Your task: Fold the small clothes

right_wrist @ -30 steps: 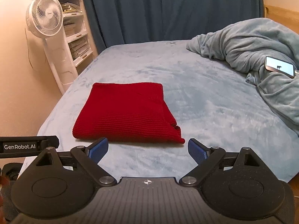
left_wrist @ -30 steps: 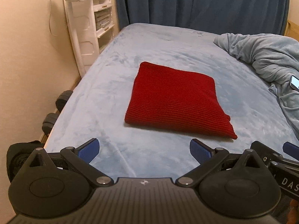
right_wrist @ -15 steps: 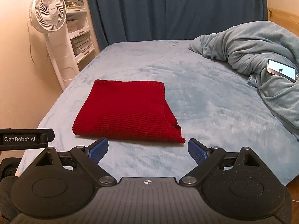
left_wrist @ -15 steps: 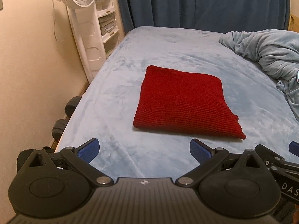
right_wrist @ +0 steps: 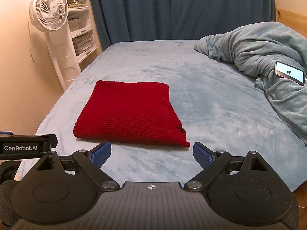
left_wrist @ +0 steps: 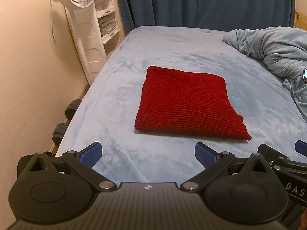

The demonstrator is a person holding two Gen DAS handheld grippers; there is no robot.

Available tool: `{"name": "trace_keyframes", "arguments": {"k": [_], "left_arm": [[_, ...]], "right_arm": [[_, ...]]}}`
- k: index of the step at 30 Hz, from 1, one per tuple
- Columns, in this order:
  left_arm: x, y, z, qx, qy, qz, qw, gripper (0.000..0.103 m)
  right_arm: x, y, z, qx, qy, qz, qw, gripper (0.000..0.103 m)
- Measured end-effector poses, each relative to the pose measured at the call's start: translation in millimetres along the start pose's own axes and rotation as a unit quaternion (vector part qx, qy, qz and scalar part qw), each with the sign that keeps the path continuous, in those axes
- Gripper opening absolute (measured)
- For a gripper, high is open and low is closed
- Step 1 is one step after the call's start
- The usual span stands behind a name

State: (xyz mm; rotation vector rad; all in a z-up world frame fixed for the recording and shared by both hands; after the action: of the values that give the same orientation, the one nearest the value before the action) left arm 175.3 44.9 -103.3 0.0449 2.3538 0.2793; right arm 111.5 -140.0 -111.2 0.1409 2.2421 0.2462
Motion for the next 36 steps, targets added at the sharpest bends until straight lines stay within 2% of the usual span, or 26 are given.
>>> {"name": "trace_keyframes", "arguments": {"k": [36], "left_arm": [[-0.4, -0.8, -0.7, -0.007, -0.005, 0.009, 0.9999, 0.103]], "right_arm": [[-1.4, 2.3, 3.2, -0.005, 0.005, -0.004, 1.0, 0.093]]}}
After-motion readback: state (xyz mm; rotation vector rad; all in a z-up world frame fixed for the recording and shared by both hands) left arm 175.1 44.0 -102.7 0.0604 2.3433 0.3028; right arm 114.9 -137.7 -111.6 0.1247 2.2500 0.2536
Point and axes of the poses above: each gripper's, at about its wrist camera, not at the fingertips, and z roughly the way its jaws point, y to its left, x to its underside, the point moved 10 cm from there along z, roughly the way its jaws point, and after that the axes turned 8 degrees about -x, right-handed, at the moved point
